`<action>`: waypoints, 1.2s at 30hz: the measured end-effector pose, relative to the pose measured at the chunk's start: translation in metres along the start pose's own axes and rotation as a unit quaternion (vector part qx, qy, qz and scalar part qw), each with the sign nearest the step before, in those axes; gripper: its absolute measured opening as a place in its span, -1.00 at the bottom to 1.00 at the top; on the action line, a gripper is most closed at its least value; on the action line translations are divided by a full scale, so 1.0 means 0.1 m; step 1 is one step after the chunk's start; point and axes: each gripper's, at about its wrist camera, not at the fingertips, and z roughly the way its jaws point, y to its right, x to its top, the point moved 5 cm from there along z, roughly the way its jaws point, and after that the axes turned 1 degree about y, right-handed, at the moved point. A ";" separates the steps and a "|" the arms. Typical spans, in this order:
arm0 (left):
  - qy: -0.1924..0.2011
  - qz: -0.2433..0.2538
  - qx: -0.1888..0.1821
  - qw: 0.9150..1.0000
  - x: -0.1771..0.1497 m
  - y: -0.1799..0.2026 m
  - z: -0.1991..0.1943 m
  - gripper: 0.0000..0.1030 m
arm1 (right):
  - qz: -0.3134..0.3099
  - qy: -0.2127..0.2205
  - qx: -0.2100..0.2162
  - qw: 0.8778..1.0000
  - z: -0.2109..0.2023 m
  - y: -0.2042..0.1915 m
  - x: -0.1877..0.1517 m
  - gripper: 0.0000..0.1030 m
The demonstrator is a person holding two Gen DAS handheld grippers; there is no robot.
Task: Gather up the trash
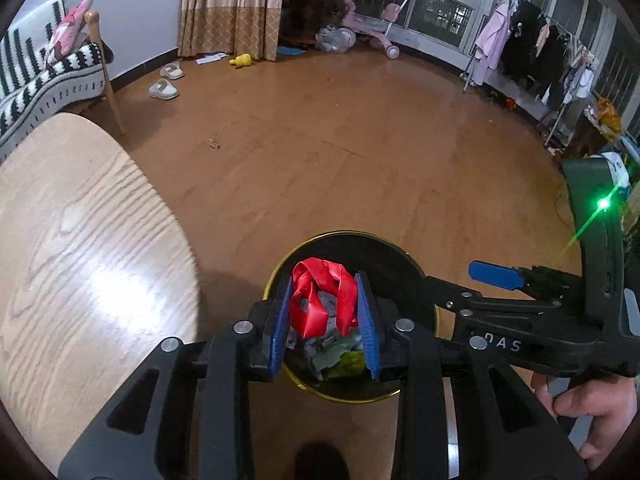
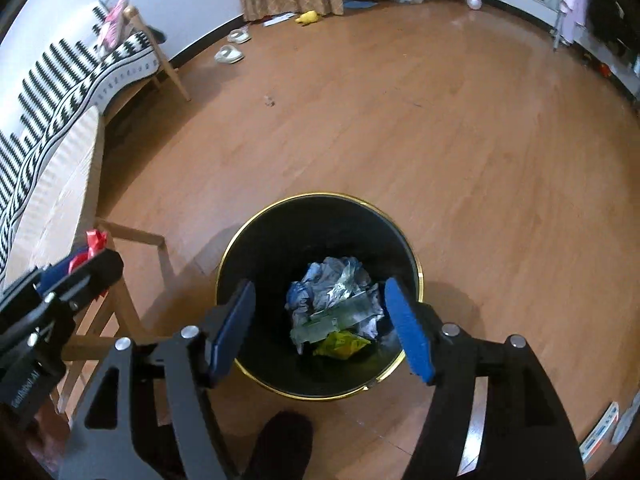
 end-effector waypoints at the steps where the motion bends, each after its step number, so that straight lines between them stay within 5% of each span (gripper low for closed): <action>1: 0.000 0.000 -0.007 1.000 0.02 0.03 0.03 -0.40 | 0.008 0.003 -0.004 1.000 -0.02 0.04 0.01 0.28; 3: 0.003 0.005 -0.021 1.000 0.04 0.09 0.08 -0.33 | 0.023 0.011 -0.014 1.000 -0.07 0.12 0.02 0.35; 7: 0.006 0.006 -0.034 0.999 0.07 0.18 0.11 0.17 | 0.050 0.038 -0.029 0.998 -0.22 0.31 0.08 0.42; 13: 0.021 0.010 -0.033 0.999 0.11 0.20 0.01 0.46 | 0.061 0.038 -0.033 0.997 -0.31 0.39 0.11 0.49; 18: 0.036 -0.005 -0.006 0.999 0.09 -0.07 -0.29 0.70 | 0.034 0.050 -0.025 0.998 -0.44 0.09 0.16 0.61; 24: 0.059 -0.032 0.073 0.995 -0.04 -0.78 -0.98 0.78 | -0.034 0.073 0.017 0.997 -0.67 -0.78 0.25 0.63; 29: 0.078 -0.076 0.157 0.982 -0.34 -1.63 -1.73 0.80 | -0.126 0.091 0.070 0.985 -0.86 -1.94 0.21 0.67; 36: 0.113 -0.177 0.265 0.941 -1.06 -2.87 -2.89 0.81 | -0.239 0.083 0.150 0.956 -0.99 -3.56 -0.18 0.67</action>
